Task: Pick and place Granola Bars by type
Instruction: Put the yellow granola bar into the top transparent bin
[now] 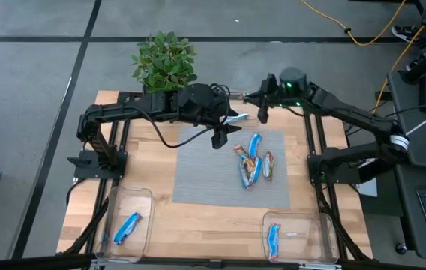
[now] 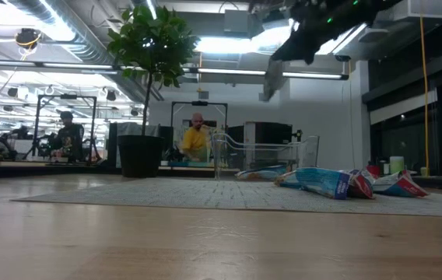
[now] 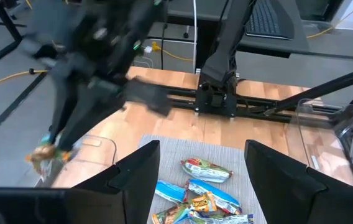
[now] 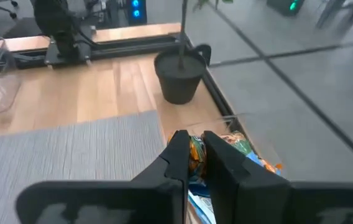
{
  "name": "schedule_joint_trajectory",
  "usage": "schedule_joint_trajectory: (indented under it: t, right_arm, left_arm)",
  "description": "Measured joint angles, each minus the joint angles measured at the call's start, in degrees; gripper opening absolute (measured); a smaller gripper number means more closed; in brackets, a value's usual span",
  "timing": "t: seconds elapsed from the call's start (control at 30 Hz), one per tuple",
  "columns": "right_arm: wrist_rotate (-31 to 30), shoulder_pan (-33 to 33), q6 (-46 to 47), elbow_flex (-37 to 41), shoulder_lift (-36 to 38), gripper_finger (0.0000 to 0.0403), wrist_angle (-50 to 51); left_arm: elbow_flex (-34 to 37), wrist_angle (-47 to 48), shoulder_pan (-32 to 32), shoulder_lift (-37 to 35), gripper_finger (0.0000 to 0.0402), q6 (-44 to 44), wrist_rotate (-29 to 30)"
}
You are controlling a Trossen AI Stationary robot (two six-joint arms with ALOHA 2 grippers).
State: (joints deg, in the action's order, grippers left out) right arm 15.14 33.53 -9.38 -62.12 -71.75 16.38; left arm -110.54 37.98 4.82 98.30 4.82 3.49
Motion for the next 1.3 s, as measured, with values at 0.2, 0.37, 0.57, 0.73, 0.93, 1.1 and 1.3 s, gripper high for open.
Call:
schedule_joint_trajectory:
  t: [0.2,0.37,0.57,0.73,0.93,1.1,1.3]
  right_arm:
    - [-0.01,2.26,0.19,-2.00,-7.60,0.0042,0.27]
    - [-1.81,2.85,1.85,-3.26,-12.49,0.0042,1.75]
    - [-5.20,2.92,1.65,-3.79,-16.68,0.0042,5.71]
    - [-7.39,2.90,1.63,-3.83,-19.42,0.0043,7.77]
    - [-9.71,2.92,1.61,-3.83,-21.51,0.0043,8.75]
    - [-10.15,2.90,1.69,-3.83,-22.57,0.0040,9.67]
    - [-10.16,2.90,1.78,-3.83,-22.68,0.0040,9.75]
  left_arm:
    - [0.00,0.00,0.00,0.00,0.0226,0.00,-0.08]
    - [0.00,0.00,0.02,0.00,0.0224,-0.02,-0.09]
    - [0.00,0.00,0.02,0.00,0.0224,-0.73,-0.11]
    - [0.00,-0.02,0.02,0.00,0.0224,-1.07,-0.48]
    - [0.00,0.00,0.02,0.00,0.0222,-1.09,-0.55]
    - [0.00,-0.02,0.02,0.00,0.0223,-1.09,-0.55]
    - [0.00,-0.02,0.02,0.02,0.0220,-1.08,-0.55]
